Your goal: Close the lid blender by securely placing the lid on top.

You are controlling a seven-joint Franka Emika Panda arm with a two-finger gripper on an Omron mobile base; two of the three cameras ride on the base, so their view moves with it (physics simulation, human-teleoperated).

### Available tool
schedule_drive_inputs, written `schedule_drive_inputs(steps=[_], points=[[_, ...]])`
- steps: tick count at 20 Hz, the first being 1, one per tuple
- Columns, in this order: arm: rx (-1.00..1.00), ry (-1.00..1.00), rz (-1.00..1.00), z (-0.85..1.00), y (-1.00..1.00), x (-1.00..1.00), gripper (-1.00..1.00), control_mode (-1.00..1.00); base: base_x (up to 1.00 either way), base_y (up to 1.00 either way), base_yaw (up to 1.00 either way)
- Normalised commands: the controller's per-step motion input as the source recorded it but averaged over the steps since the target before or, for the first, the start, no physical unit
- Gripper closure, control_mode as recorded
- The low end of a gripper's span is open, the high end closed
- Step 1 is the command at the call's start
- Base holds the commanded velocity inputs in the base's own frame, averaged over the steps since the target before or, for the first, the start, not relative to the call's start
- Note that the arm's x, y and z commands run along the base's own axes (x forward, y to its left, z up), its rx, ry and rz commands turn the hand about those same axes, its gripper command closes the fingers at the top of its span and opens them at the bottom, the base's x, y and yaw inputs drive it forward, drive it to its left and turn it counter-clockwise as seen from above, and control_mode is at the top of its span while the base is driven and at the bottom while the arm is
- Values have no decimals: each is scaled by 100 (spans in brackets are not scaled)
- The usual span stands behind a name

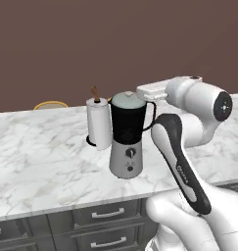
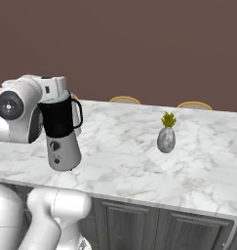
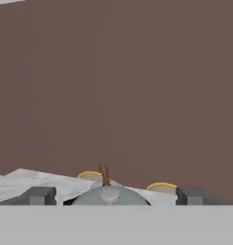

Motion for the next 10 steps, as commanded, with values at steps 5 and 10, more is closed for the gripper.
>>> schedule_drive_inputs(steps=[5, 10], points=[[6, -14, -14, 31, -47, -97, -100, -100, 0, 0, 0], [5, -2, -13, 17, -46, -67, -100, -100, 0, 0, 0]])
